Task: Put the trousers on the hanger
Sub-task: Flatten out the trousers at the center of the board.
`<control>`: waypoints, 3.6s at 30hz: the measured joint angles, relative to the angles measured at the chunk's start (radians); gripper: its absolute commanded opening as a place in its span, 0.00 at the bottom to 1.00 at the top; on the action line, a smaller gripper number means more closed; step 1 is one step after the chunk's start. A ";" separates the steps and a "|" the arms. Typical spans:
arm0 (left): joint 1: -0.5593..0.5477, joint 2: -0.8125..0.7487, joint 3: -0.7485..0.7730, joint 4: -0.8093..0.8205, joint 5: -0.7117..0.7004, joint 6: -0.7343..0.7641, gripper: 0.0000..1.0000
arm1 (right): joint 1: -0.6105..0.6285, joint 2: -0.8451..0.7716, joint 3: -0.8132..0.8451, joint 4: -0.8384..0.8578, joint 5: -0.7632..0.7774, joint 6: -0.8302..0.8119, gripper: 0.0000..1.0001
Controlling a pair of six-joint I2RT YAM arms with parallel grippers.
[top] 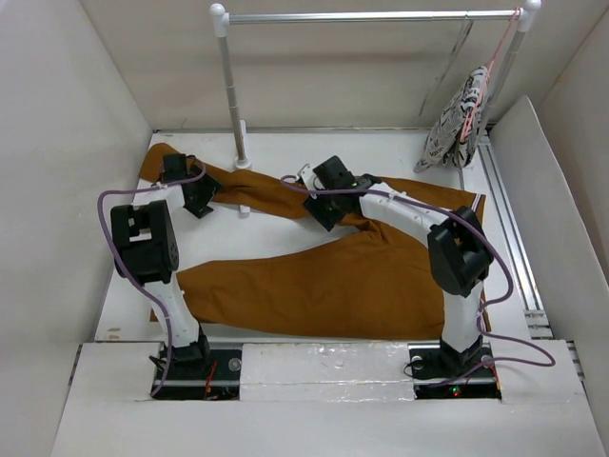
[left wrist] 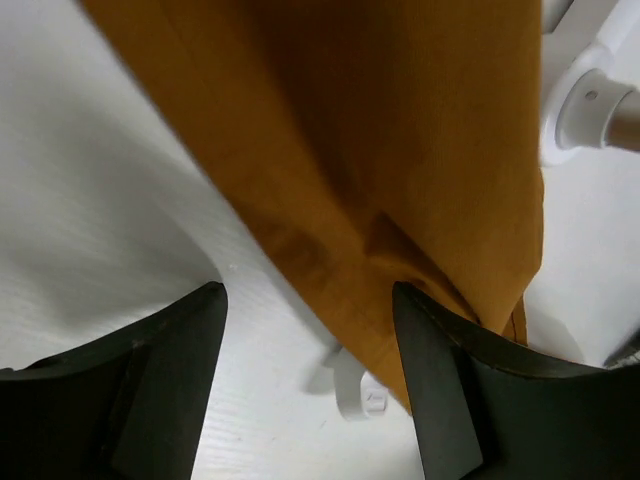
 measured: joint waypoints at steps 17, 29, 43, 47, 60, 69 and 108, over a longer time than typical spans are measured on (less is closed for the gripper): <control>-0.031 0.075 0.068 0.011 -0.067 -0.035 0.00 | 0.002 0.016 -0.050 -0.011 0.114 -0.007 0.00; -0.030 -0.355 -0.185 -0.087 -0.128 0.052 0.00 | 0.021 -0.343 -0.432 0.059 -0.065 -0.016 0.29; -0.015 -0.691 -0.323 -0.193 -0.275 0.073 0.64 | -0.093 -0.569 -0.450 -0.054 -0.169 0.028 0.01; -0.131 -0.708 -0.286 -0.166 -0.288 0.072 0.54 | -0.328 -0.701 -0.507 0.002 -0.232 0.095 0.12; -1.018 -0.544 -0.140 -0.132 -0.504 0.072 0.51 | -1.110 -0.604 -0.648 0.106 -0.389 0.261 0.73; -1.045 -0.673 -0.430 -0.010 -0.379 0.021 0.52 | -1.316 -0.288 -0.566 0.214 -0.529 0.253 0.78; -0.695 -0.711 -0.409 -0.215 -0.467 0.069 0.61 | -1.250 -0.049 0.106 0.025 -0.349 0.285 0.68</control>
